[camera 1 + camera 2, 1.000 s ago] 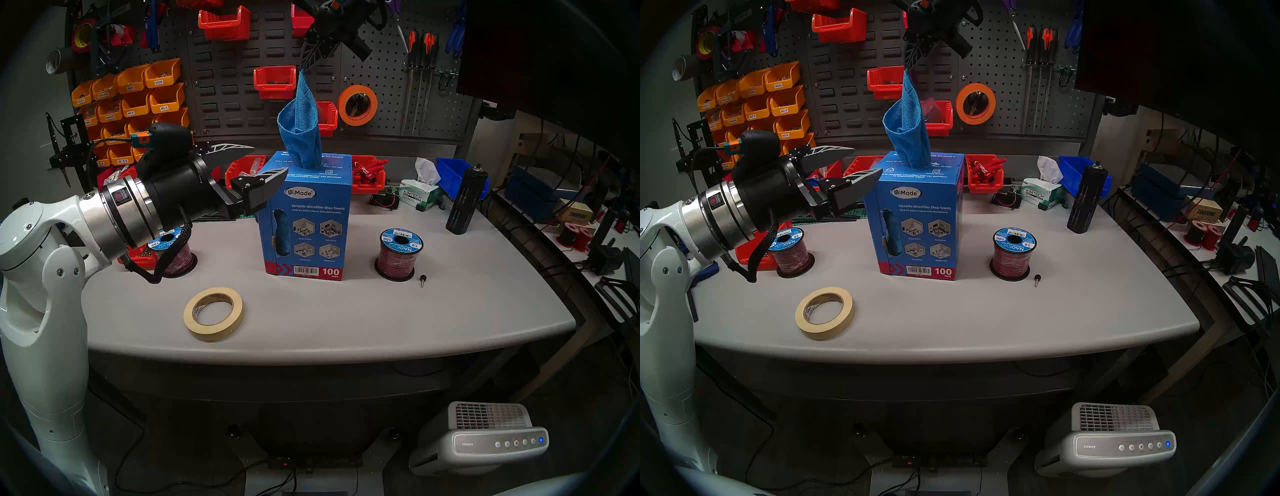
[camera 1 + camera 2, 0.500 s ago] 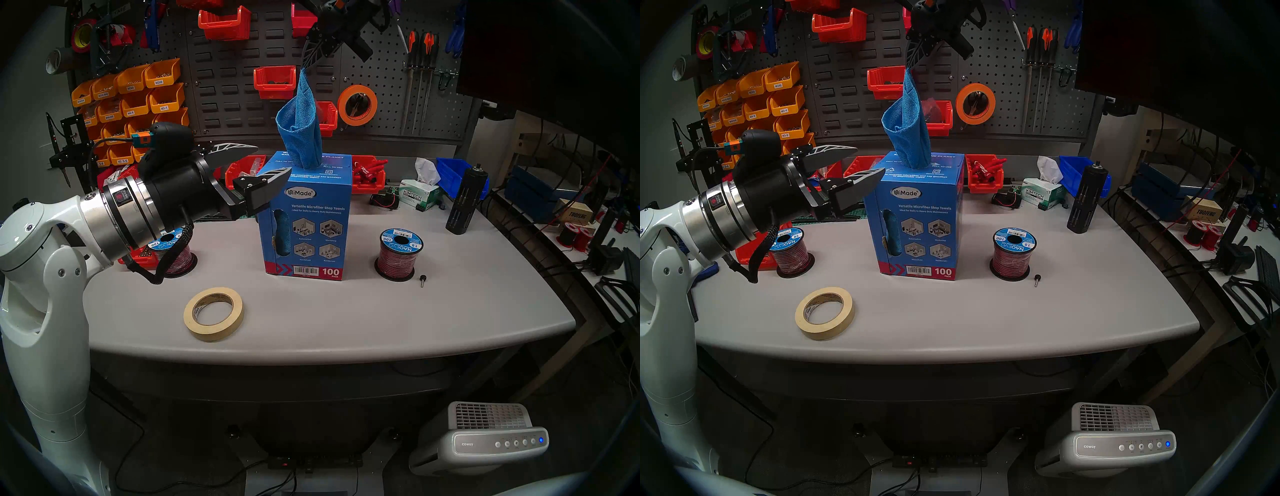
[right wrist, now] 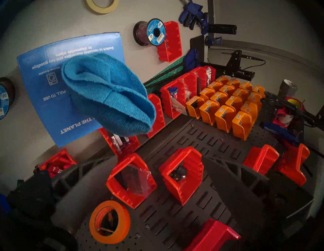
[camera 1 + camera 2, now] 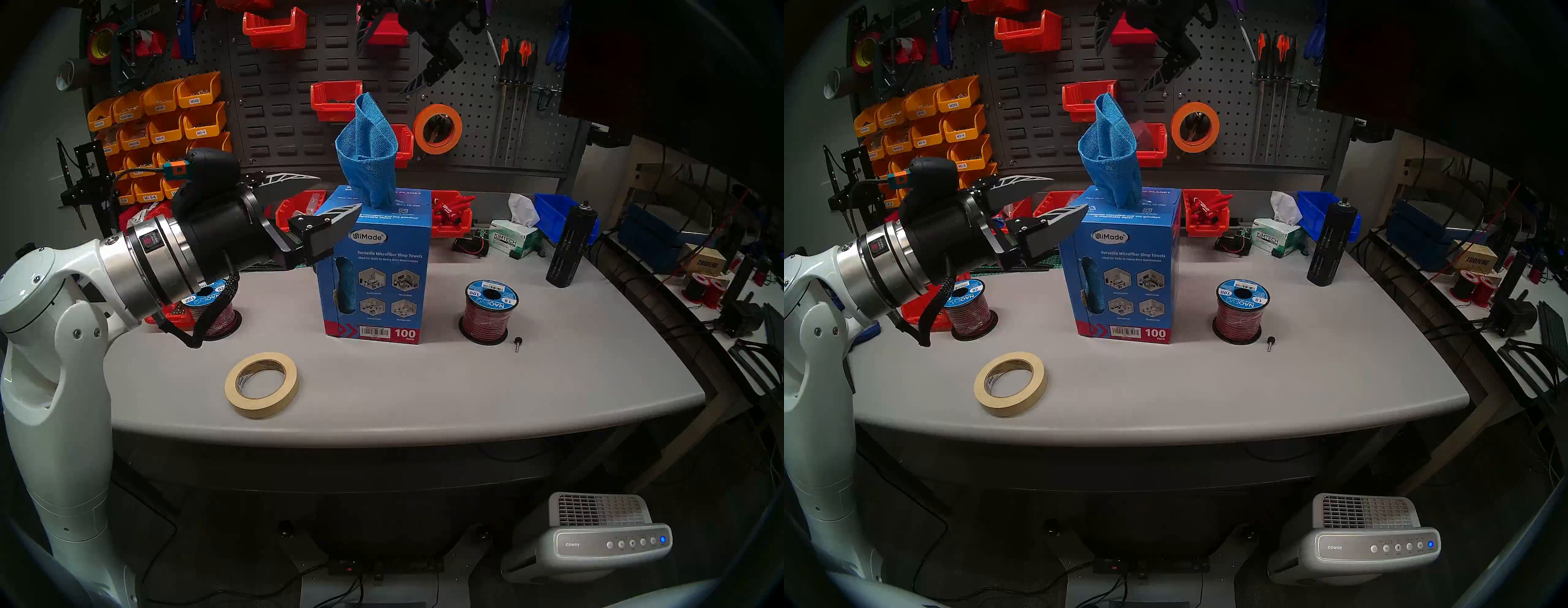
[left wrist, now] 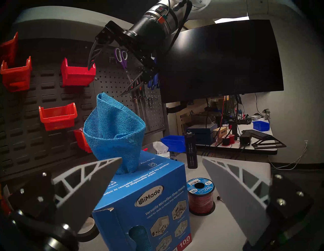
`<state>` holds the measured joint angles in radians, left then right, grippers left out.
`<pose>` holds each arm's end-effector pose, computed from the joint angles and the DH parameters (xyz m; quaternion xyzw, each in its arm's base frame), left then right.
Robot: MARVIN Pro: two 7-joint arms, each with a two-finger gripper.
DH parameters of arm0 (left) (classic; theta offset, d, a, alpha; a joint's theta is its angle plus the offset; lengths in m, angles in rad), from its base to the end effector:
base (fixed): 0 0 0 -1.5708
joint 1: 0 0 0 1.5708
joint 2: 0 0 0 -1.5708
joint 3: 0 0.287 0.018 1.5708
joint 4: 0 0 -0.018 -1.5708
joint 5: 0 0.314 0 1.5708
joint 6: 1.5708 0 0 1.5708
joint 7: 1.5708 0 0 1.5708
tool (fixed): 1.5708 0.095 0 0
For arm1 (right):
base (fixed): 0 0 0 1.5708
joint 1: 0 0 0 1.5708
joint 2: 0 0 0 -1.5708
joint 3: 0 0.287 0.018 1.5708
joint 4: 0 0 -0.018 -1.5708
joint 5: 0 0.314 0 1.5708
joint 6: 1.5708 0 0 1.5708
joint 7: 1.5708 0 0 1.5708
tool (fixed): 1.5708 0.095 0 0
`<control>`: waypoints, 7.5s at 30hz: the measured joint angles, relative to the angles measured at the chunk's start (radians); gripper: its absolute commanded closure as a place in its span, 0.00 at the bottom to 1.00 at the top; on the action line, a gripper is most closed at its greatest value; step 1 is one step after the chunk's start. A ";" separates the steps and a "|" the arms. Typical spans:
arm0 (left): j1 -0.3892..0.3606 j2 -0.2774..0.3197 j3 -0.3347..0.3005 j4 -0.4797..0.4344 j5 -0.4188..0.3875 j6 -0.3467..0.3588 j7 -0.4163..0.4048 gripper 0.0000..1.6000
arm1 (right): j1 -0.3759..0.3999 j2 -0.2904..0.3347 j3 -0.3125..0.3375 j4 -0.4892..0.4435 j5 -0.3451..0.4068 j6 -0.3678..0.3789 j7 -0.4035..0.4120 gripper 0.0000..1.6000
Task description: Take out a shop towel
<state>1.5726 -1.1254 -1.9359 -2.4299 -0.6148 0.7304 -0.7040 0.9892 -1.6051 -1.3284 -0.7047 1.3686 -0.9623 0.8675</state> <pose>0.2847 0.0326 -0.0102 0.5931 -0.3188 0.6971 0.2463 0.5093 0.1215 0.2734 0.1466 0.9017 0.3454 0.2147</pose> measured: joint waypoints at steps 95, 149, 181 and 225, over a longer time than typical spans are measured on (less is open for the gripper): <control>-0.072 -0.030 0.111 -0.001 0.020 -0.069 0.004 0.00 | 0.019 -0.001 0.085 -0.115 0.056 0.000 0.002 0.00; -0.070 -0.042 0.110 0.000 0.030 -0.079 0.052 0.00 | -0.011 -0.019 0.074 -0.127 0.066 0.000 0.002 0.00; -0.062 -0.047 0.108 0.003 0.035 -0.079 0.080 0.00 | -0.040 -0.021 0.072 -0.096 0.076 0.004 0.005 0.00; -0.058 -0.052 0.115 0.002 0.037 -0.079 0.103 0.00 | -0.022 -0.018 0.072 -0.048 0.093 0.024 0.026 0.00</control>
<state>1.5145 -1.1770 -1.8208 -2.4274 -0.5777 0.6509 -0.6014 0.9669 -1.6235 -1.2567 -0.7525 1.4616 -0.9382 0.8940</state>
